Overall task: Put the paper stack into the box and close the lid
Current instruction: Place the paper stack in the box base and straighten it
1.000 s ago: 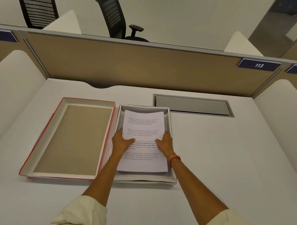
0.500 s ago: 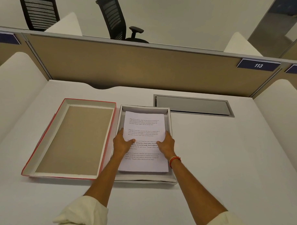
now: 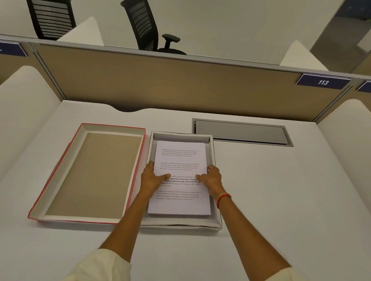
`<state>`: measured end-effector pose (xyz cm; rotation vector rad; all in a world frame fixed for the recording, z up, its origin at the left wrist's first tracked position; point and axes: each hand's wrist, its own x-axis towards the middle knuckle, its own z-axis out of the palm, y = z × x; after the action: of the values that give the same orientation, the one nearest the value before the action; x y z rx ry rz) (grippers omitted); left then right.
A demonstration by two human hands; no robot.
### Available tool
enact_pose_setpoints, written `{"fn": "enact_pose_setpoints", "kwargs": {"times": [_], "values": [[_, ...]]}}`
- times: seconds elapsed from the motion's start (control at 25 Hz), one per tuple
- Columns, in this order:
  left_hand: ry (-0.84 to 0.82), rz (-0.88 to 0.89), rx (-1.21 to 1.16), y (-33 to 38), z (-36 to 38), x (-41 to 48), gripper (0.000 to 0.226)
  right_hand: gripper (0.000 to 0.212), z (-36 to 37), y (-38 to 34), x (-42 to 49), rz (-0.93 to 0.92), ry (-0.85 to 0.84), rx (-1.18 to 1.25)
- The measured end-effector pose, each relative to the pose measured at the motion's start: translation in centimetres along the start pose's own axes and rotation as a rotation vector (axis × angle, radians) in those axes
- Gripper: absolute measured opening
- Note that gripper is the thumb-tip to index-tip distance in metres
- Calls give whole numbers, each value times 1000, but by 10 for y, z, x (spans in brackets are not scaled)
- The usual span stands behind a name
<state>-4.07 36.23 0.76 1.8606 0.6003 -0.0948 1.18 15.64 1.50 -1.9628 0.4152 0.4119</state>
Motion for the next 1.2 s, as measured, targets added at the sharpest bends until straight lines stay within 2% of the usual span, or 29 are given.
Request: {"fn": "enact_pose_setpoints", "kwargs": {"times": [0.2,0.64,0.76,0.84,0.92,1.04,1.12,1.2], "values": [[-11,-6,-23,1,1,0,67,50,0,1,2,26,-27,18],[-13,-29,55,11,1,-8,73,44,-3,5,0,-29,-57,-63],[13,91,184,26,1,-19,74,39,-6,2,0,-77,-67,-109],[44,131,141,39,0,-39,73,46,-10,-8,3,-141,-35,-151],[-28,-33,-82,44,-2,-60,73,56,-18,-23,11,-217,1,-160],[-266,-469,-629,43,-7,-87,55,55,-28,-50,29,-329,-15,-220],[-336,-693,-829,39,-7,-99,50,50,-30,-64,41,-392,-56,-307],[-355,-787,-958,31,-3,-108,49,48,-28,-77,51,-439,-112,-391]]}}
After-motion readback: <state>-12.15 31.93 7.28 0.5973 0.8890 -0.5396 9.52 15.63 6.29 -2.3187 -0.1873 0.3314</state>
